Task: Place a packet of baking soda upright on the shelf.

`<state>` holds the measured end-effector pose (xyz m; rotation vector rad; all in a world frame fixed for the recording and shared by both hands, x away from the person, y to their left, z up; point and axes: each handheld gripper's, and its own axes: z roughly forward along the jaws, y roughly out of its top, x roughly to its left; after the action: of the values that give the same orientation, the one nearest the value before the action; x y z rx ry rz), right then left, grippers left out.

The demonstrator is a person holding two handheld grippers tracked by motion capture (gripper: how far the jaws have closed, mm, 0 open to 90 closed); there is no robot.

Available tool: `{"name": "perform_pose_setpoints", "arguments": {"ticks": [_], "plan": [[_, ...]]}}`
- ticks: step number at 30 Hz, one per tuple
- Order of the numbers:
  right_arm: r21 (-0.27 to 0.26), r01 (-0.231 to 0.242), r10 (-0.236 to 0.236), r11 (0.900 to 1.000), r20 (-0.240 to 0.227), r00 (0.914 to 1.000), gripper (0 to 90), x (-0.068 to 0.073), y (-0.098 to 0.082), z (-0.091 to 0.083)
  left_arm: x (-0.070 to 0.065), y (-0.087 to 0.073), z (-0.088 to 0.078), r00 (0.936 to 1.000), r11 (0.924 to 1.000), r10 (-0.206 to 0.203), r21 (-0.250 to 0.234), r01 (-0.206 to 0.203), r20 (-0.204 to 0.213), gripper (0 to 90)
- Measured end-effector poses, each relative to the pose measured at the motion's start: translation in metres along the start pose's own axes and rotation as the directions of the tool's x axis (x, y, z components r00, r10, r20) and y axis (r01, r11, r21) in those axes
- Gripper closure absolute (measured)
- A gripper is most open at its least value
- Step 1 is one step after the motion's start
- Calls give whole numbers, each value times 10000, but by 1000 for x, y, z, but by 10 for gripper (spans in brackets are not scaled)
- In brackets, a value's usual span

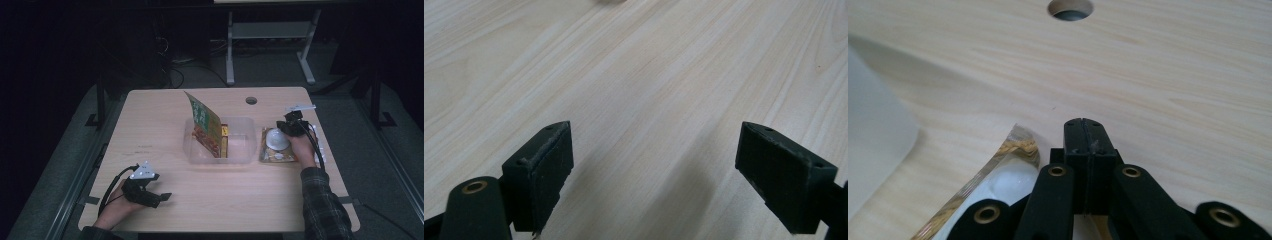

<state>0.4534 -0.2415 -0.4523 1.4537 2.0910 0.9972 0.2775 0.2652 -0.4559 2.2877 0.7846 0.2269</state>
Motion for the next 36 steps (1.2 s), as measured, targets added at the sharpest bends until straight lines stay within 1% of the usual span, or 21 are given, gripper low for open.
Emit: {"name": "perform_pose_setpoints", "arguments": {"ticks": [5, 8, 10, 11, 14, 16, 17, 21, 22, 25, 27, 28, 29, 30, 31, 32, 33, 35, 36], "plan": [[257, 666, -658, 9975, -308, 9974, 897, 9, -4, -2, 1, 0, 0, 10000, 10000, -19, 40, 19, -5, 149], [452, 860, -838, 9953, -487, 9953, 897, 14, -7, -3, 0, 0, 0, 10000, 10000, -4, 23, 4, -14, 150], [518, 1086, -1055, 9927, -589, 9927, 897, 16, -8, -4, 0, -1, 0, 10000, 10000, -13, 5, 13, -14, 150], [578, 1092, -1055, 9923, -632, 9924, 897, 18, -8, -4, 0, -1, -1, 10000, 10000, -31, 10, 31, -10, 149], [736, 1407, -1350, 9873, -772, 9878, 897, 23, -12, -8, 1, -1, -1, 10000, 10000, 3, 15, -3, 1, 150], [879, 1527, -1449, 9844, -892, 9854, 897, 26, -13, -10, 0, -1, 0, 10000, 10000, 5, 21, -5, 13, 150], [991, 1629, -1535, 9817, -956, 9835, 897, 29, -14, -11, 0, -1, 0, 10000, 10000, 12, 23, -12, 31, 150], [1131, 2013, -1876, 9730, -1211, 9747, 897, 37, -21, -16, -1, -1, 0, 10000, 10000, 2, 2, -2, 55, 150], [1121, 2166, -2019, 9698, -1293, 9708, 897, 39, -22, -17, -1, -1, 0, 10000, 10000, -1, 2, 1, 56, 149], [1285, 2448, -2253, 9610, -1492, 9628, 897, 47, -26, -22, -1, 0, 0, 10000, 10000, -9, 20, 9, 65, 150], [1258, 2674, -2450, 9553, -1687, 9547, 897, 52, -30, -26, -1, 0, 0, 10000, 10000, 24, 49, -24, 68, 150], [1325, 2698, -2445, 9537, -1803, 9527, 897, 55, -31, -28, -1, 0, 0, 10000, 10000, 23, 47, -23, 76, 150], [1321, 2814, -2534, 9504, -1955, 9474, 897, 57, -33, -30, -1, -1, 0, 10000, 10000, 34, 38, -34, 72, 150], [1363, 2866, -2567, 9483, -2013, 9453, 897, 58, -34, -32, -1, -1, 0, 10000, 10000, 39, 43, -39, 78, 150], [1424, 2981, -2653, 9439, -2111, 9408, 897, 61, -37, -36, -1, -1, 0, 10000, 10000, 44, 46, -44, 87, 150], [1410, 3019, -2670, 9429, -2223, 9377, 897, 64, -39, -38, -1, 0, 0, 9999, 10000, 46, 66, -46, 89, 149], [1374, 3153, -2782, 9390, -2354, 9312, 897, 66, -41, -40, -1, 0, 0, 9999, 10000, 62, 75, -63, 93, 150], [1481, 3296, -2830, 9324, -2676, 9210, 897, 71, -45, -45, -1, 0, 0, 9999, 9999, 74, 75, -74, 94, 150], [1452, 3417, -2937, 9285, -2757, 9153, 896, 74, -47, -48, -2, 0, 0, 9999, 9999, 72, 81, -73, 100, 150]]}}
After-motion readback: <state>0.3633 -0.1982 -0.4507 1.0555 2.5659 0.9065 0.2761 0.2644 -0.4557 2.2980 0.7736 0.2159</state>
